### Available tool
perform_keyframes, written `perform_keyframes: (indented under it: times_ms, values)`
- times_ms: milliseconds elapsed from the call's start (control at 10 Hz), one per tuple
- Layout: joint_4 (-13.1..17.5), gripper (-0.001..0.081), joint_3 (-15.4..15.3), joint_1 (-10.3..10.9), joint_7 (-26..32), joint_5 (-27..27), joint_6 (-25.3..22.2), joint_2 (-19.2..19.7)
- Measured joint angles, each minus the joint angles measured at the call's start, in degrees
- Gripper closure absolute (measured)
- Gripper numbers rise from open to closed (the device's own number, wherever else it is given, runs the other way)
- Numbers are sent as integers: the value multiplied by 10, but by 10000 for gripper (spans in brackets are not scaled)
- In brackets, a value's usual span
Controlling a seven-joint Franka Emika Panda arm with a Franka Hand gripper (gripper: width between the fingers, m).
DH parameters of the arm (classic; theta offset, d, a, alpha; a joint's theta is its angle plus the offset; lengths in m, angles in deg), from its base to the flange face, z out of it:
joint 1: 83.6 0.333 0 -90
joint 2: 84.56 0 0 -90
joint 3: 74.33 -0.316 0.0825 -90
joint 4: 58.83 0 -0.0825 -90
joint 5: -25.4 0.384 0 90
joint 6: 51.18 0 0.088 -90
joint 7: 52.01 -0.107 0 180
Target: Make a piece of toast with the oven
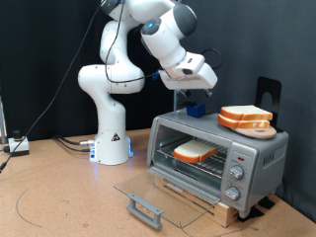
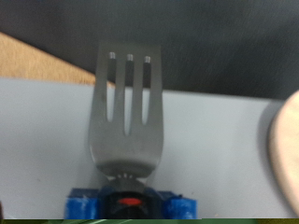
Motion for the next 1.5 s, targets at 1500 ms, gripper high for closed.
perform_keyframes:
  times_ms: [1500]
  values:
    - [45, -3, 123, -113, 56, -159, -44, 80]
